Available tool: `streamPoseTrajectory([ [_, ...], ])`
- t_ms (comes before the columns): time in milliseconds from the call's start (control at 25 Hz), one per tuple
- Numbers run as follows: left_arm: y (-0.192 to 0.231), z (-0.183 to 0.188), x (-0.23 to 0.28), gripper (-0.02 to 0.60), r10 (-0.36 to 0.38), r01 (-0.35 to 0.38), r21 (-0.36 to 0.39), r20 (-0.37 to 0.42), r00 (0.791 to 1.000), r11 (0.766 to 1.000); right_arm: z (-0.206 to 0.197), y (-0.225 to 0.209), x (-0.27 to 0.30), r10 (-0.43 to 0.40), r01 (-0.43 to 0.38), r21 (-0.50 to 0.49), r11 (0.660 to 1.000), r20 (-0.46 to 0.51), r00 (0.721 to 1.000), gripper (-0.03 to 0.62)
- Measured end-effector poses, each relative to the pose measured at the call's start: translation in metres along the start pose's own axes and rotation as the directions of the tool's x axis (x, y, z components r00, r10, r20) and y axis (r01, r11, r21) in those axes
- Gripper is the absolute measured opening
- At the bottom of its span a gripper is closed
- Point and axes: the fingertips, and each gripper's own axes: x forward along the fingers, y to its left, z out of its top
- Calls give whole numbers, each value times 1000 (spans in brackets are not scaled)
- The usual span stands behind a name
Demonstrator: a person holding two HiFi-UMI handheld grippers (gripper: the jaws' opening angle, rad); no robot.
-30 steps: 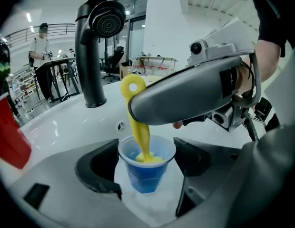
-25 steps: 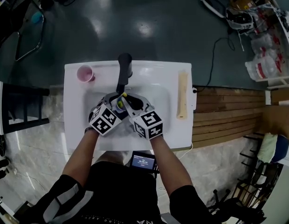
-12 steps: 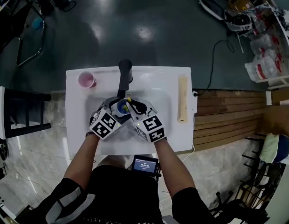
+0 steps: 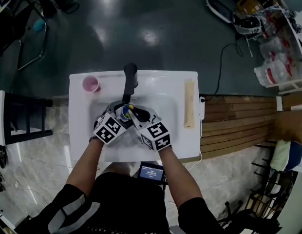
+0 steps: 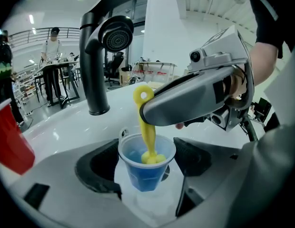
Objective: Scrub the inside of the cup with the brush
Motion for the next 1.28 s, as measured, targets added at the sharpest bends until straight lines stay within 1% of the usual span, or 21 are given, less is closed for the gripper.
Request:
streamPoseTrajectory([
  [200,-1,-1,-1,365,-1,1,5,-8,1000,1000,13,1,1,1,-2,33,999,41,999,40],
  [440,-7,0,-3,365,-3,4,21,-24,1000,1000,27,-6,-3,-28,25,44,999,82,996,40],
  [560,-6,-2,-7,365,3,-3,19,-35,999,1000,32,-10,-7,-46,43,39,998,87,995,40],
  [720,0,0,-14,365,26,-26,9,-25,999,1000,32,-14,-17,-50,48,27,998,72,996,40],
  [1000,-8,-1,-10,365,45,-44,18,-53,998,999,27,-8,-35,1,-2,9,1000,48,999,40],
  [1280,-8,-4,-9,365,80,-82,-14,-82,993,997,38,-2,-51,44,-47,37,998,84,995,40],
])
